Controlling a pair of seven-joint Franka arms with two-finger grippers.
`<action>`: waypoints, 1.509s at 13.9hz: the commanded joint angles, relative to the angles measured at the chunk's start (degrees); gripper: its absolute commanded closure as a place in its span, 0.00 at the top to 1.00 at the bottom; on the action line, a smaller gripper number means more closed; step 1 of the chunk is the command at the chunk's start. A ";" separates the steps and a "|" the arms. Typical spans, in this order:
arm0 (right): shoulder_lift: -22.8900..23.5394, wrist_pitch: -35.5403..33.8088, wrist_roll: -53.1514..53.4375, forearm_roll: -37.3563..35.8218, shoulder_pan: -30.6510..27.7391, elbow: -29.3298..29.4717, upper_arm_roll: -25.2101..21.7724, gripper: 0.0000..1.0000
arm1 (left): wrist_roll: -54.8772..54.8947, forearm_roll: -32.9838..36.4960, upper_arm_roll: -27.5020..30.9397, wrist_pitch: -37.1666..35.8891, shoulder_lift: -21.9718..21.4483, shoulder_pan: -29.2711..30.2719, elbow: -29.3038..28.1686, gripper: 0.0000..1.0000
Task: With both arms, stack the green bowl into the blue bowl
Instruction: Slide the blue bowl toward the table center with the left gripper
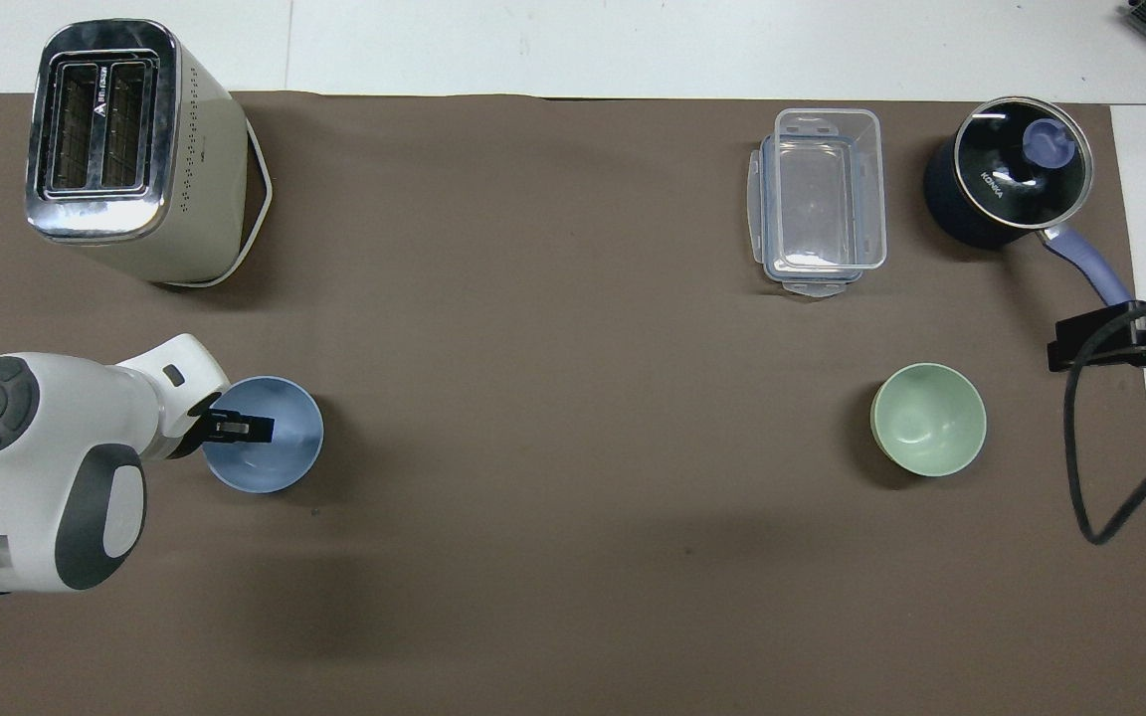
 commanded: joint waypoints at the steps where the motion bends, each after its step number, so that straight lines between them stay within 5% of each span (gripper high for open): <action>1: 0.02 -0.31 0.39 0.16 -0.63 0.00 0.26 1.00 | 0.28 -0.90 0.13 1.68 -0.11 -0.17 -0.60 0.00; 10: 0.02 -0.31 0.30 0.16 -0.63 0.00 0.26 1.00 | -1.90 -5.55 -0.75 -16.07 -3.36 -1.66 11.17 0.00; 17: -0.07 -0.31 0.30 0.16 -0.63 -0.18 0.18 1.00 | -11.14 -9.34 -0.93 -11.44 -2.84 -18.96 9.34 0.00; 21: -0.94 1.09 0.21 0.16 -1.06 -1.92 0.09 1.00 | -18.51 -9.34 -0.84 -2.04 -0.38 -29.68 5.12 0.00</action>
